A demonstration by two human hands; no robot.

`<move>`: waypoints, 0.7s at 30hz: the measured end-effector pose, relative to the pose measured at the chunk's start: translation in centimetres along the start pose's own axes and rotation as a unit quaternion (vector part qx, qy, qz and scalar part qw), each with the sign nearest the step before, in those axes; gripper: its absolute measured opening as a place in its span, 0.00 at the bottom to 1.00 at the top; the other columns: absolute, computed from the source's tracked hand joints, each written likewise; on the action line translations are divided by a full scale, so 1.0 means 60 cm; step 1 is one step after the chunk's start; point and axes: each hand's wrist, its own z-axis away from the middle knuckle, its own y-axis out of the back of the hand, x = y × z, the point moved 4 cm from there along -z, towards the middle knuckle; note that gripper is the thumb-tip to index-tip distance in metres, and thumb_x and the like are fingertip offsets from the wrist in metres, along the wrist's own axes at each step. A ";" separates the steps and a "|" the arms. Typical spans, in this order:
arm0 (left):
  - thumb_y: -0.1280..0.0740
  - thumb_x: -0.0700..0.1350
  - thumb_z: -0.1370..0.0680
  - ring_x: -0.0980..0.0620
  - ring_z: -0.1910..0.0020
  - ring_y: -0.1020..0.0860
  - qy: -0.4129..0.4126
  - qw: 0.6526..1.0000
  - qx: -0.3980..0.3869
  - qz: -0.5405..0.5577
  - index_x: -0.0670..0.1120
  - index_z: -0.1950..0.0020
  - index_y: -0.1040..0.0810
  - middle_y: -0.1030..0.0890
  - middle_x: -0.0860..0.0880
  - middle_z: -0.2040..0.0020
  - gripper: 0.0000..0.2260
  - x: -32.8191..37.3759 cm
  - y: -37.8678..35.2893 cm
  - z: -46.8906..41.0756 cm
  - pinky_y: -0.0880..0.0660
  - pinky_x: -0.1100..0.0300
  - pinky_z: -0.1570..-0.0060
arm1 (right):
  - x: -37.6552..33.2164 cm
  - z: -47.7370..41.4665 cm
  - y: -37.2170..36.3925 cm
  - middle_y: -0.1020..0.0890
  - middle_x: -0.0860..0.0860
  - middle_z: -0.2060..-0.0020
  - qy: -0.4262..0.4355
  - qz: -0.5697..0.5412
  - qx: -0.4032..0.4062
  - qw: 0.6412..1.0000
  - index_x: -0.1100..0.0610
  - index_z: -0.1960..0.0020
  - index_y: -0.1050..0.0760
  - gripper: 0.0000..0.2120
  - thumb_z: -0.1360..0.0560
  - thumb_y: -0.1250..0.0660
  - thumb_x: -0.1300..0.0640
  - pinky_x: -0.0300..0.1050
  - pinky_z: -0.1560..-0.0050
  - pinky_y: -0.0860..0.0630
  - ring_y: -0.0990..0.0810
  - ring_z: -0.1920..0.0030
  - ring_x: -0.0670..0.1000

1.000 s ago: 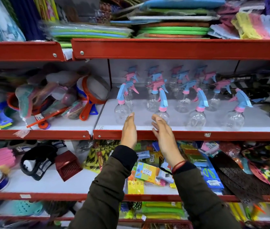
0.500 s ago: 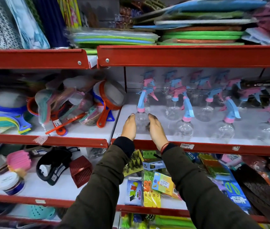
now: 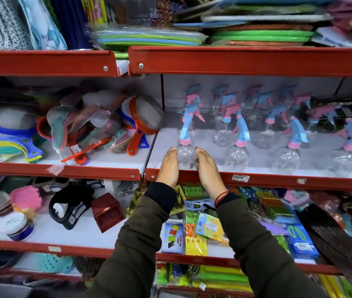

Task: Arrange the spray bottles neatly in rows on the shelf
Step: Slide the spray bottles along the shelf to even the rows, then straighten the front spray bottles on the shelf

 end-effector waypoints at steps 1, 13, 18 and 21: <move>0.51 0.54 0.20 0.49 0.27 0.34 -0.007 1.000 0.018 -0.010 0.45 0.34 0.28 0.30 0.46 0.28 0.22 0.003 0.002 0.002 0.41 0.53 0.25 | -0.003 -0.003 0.002 0.29 0.46 0.31 0.003 0.000 0.002 1.000 0.55 0.27 0.33 0.22 0.18 0.48 0.51 0.41 0.27 0.41 0.33 0.30 0.45; 0.52 0.46 0.17 0.43 0.29 0.32 -0.008 0.999 0.022 -0.041 0.47 0.44 0.28 0.27 0.38 0.31 0.13 0.019 -0.009 -0.003 0.38 0.52 0.30 | -0.005 0.008 -0.003 0.32 0.51 0.25 -0.007 0.023 -0.016 1.000 0.55 0.26 0.35 0.22 0.18 0.48 0.51 0.39 0.29 0.43 0.35 0.25 0.50; 0.51 0.46 0.17 0.45 0.27 0.33 0.011 0.999 0.026 -0.041 0.38 0.30 0.31 0.31 0.40 0.26 0.21 0.022 -0.003 -0.022 0.40 0.55 0.28 | 0.008 0.015 -0.005 0.34 0.52 0.25 0.001 0.013 -0.003 1.000 0.55 0.26 0.36 0.22 0.18 0.47 0.51 0.37 0.32 0.43 0.35 0.25 0.50; 0.51 0.47 0.17 0.47 0.26 0.35 0.005 0.998 0.046 -0.033 0.40 0.28 0.33 0.33 0.43 0.25 0.21 0.021 0.002 -0.018 0.42 0.58 0.28 | 0.006 0.011 -0.006 0.35 0.52 0.25 -0.002 0.007 0.012 1.000 0.55 0.25 0.36 0.23 0.18 0.46 0.51 0.38 0.31 0.43 0.36 0.25 0.51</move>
